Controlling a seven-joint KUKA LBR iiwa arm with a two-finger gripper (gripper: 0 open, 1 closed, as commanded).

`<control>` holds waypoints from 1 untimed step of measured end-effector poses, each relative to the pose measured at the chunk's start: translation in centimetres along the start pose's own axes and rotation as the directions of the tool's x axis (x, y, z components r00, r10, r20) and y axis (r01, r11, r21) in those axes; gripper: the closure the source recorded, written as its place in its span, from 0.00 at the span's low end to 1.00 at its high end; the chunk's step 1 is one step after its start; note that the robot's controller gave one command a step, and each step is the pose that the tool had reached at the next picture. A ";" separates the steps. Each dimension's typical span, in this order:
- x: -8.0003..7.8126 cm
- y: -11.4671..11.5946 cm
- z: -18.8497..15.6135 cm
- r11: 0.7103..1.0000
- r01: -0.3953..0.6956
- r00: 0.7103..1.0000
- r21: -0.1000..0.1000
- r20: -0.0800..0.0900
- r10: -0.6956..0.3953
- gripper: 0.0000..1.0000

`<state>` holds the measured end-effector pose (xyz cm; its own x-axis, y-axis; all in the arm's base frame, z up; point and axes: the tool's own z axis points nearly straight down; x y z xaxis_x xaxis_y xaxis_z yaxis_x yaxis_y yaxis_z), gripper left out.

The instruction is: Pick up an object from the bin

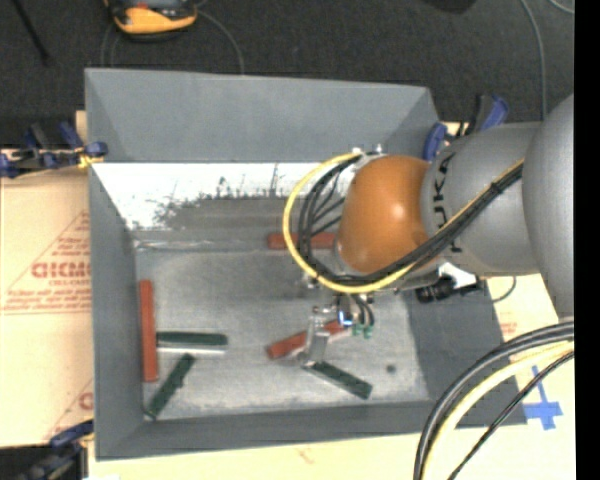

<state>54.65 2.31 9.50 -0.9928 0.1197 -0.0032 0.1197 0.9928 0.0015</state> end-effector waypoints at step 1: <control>-0.9 0.2 2.3 0.999 -0.043 0.999 0.000 0.000 0.043 1.00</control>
Offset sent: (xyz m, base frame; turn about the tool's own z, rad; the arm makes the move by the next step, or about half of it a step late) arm 0.0000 0.0000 0.0000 0.0000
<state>55.63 2.43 7.16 -0.9868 0.1619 -0.0035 0.1619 0.9868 0.0018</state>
